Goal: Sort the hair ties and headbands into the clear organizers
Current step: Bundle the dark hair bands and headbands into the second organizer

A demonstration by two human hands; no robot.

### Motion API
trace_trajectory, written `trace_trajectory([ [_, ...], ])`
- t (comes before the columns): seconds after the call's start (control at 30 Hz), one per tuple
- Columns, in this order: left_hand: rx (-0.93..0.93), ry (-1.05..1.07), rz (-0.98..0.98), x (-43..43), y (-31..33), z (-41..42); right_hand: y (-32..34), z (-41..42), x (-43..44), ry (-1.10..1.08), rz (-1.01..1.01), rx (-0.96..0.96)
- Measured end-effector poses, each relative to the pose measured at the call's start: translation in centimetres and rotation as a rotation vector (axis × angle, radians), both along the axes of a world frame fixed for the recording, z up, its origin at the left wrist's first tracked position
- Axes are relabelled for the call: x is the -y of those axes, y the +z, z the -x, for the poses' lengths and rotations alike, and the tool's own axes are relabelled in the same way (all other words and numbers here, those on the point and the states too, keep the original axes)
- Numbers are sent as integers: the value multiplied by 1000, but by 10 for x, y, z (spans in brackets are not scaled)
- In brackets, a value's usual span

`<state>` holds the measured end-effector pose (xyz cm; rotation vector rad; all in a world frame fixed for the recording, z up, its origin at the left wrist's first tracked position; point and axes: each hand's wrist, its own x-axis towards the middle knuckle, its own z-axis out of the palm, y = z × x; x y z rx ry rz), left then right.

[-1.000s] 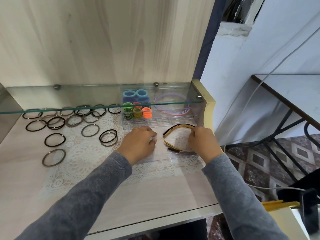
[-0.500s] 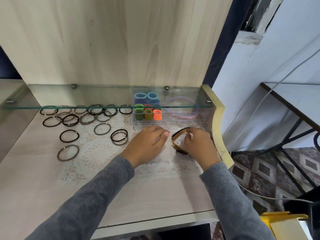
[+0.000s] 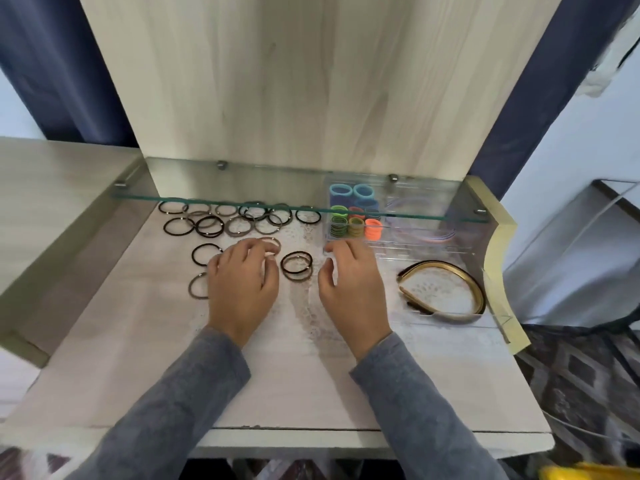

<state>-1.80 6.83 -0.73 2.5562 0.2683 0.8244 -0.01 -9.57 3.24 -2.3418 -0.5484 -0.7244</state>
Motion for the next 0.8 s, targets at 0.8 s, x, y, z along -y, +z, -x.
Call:
trace_trajectory([
  [0.8,-17,-11,137,-81,-18,23,0,-21,-58,-24,444,-347],
])
